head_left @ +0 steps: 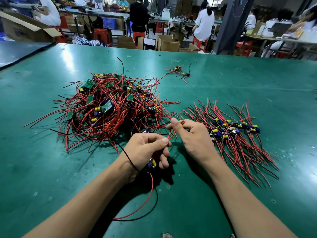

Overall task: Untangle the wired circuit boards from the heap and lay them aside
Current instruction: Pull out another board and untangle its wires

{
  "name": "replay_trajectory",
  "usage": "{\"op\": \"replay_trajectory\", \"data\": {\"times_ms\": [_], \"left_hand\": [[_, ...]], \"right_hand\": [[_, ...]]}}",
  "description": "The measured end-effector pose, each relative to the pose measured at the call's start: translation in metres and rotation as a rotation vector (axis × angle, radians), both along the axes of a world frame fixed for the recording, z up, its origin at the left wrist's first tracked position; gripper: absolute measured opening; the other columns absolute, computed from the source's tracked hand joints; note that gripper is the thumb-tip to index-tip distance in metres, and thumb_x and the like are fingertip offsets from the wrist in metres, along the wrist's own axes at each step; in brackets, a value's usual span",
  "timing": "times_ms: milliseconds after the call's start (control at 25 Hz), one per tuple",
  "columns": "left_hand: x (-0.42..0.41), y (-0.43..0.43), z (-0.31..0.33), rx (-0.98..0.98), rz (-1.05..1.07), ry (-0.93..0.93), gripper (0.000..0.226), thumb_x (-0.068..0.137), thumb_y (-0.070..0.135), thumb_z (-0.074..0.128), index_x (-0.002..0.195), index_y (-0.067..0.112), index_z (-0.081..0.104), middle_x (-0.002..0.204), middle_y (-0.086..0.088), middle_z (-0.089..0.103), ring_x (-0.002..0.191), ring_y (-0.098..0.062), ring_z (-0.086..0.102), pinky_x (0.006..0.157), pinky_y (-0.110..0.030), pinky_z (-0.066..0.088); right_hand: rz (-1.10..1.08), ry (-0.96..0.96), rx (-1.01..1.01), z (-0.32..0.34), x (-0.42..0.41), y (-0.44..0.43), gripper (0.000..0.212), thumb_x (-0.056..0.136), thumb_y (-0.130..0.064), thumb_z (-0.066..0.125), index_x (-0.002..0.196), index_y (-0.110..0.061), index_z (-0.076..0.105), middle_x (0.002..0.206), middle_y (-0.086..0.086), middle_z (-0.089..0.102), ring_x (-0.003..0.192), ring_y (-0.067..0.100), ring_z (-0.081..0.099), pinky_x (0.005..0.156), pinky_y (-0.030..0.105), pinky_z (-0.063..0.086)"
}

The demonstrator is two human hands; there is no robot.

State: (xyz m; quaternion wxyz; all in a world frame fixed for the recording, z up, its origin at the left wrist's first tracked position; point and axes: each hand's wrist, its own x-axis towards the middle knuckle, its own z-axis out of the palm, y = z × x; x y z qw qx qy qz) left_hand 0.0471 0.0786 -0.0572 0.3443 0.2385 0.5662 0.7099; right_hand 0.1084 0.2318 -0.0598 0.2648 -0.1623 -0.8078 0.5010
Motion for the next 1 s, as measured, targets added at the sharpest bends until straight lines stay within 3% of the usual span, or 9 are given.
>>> {"op": "replay_trajectory", "data": {"times_ms": [280, 360, 480, 560, 640, 760, 840, 920, 1000], "left_hand": [[0.000, 0.003, 0.002, 0.008, -0.009, -0.027, 0.018, 0.096, 0.004, 0.052, 0.084, -0.007, 0.060, 0.057, -0.010, 0.058, 0.038, -0.018, 0.056, 0.038, -0.022, 0.045], [-0.001, 0.004, 0.001, 0.008, -0.014, -0.025, 0.017, 0.096, 0.004, 0.053, 0.084, -0.007, 0.060, 0.057, -0.010, 0.059, 0.038, -0.018, 0.057, 0.039, -0.022, 0.045], [0.000, 0.003, -0.001, 0.009, -0.015, -0.018, 0.017, 0.096, 0.004, 0.053, 0.084, -0.007, 0.059, 0.057, -0.010, 0.059, 0.038, -0.019, 0.057, 0.039, -0.022, 0.045], [0.000, 0.002, -0.002, 0.013, -0.006, -0.019, 0.018, 0.096, 0.004, 0.052, 0.084, -0.007, 0.060, 0.057, -0.010, 0.060, 0.038, -0.019, 0.057, 0.039, -0.022, 0.045], [0.000, 0.003, -0.004, 0.021, 0.011, -0.022, 0.018, 0.096, 0.004, 0.052, 0.085, -0.008, 0.060, 0.057, -0.010, 0.060, 0.039, -0.019, 0.058, 0.039, -0.022, 0.046], [0.000, 0.005, -0.005, 0.034, 0.044, -0.030, 0.017, 0.097, 0.004, 0.052, 0.088, -0.010, 0.058, 0.057, -0.010, 0.061, 0.039, -0.019, 0.058, 0.039, -0.023, 0.046], [0.000, 0.005, -0.006, 0.036, 0.055, -0.033, 0.016, 0.097, 0.002, 0.051, 0.088, -0.009, 0.058, 0.057, -0.011, 0.061, 0.039, -0.019, 0.058, 0.039, -0.023, 0.047], [-0.001, 0.004, -0.005, 0.034, 0.049, -0.028, 0.016, 0.096, 0.002, 0.052, 0.088, -0.009, 0.059, 0.056, -0.011, 0.060, 0.039, -0.019, 0.058, 0.039, -0.023, 0.047], [-0.001, 0.004, -0.004, 0.030, 0.031, -0.015, 0.017, 0.096, 0.003, 0.052, 0.087, -0.009, 0.060, 0.055, -0.010, 0.060, 0.038, -0.018, 0.058, 0.039, -0.022, 0.046]], "right_hand": [[-0.146, 0.136, -0.007, -0.006, -0.007, 0.001, 0.034, 0.094, -0.043, 0.066, 0.077, -0.015, 0.078, 0.072, -0.006, 0.073, 0.073, 0.016, 0.067, 0.071, 0.031, 0.050], [-0.142, 0.135, -0.026, -0.005, -0.006, 0.002, 0.037, 0.093, -0.047, 0.066, 0.076, -0.017, 0.078, 0.059, -0.007, 0.064, 0.058, 0.019, 0.057, 0.059, 0.033, 0.045], [-0.030, 0.083, -0.372, -0.004, -0.008, -0.002, 0.047, 0.094, -0.054, 0.057, 0.069, -0.018, 0.075, 0.051, -0.004, 0.035, 0.042, 0.011, 0.026, 0.043, 0.023, 0.020], [0.036, 0.064, -0.638, -0.001, -0.009, -0.005, 0.047, 0.096, -0.049, 0.057, 0.065, -0.018, 0.074, 0.052, -0.005, 0.034, 0.038, 0.007, 0.022, 0.040, 0.017, 0.017], [0.112, 0.045, -0.737, 0.001, -0.008, -0.004, 0.040, 0.089, -0.049, 0.063, 0.071, -0.016, 0.076, 0.054, -0.004, 0.033, 0.038, 0.005, 0.020, 0.038, 0.017, 0.016], [0.323, -0.088, -0.706, 0.001, 0.000, -0.009, 0.036, 0.087, -0.046, 0.069, 0.093, -0.011, 0.075, 0.050, -0.003, 0.043, 0.033, 0.005, 0.037, 0.036, 0.015, 0.027], [0.426, -0.116, -0.700, 0.000, 0.003, -0.015, 0.031, 0.093, -0.040, 0.068, 0.092, -0.010, 0.075, 0.051, 0.007, 0.054, 0.036, 0.016, 0.055, 0.040, 0.018, 0.042], [0.390, -0.092, -0.680, -0.001, 0.003, -0.015, 0.035, 0.095, -0.040, 0.066, 0.090, -0.006, 0.075, 0.056, 0.014, 0.060, 0.042, 0.024, 0.060, 0.045, 0.024, 0.049], [0.248, -0.090, -0.534, -0.001, 0.001, -0.009, 0.039, 0.095, -0.043, 0.065, 0.090, -0.006, 0.076, 0.053, 0.008, 0.062, 0.041, 0.017, 0.057, 0.044, 0.020, 0.044]]}}
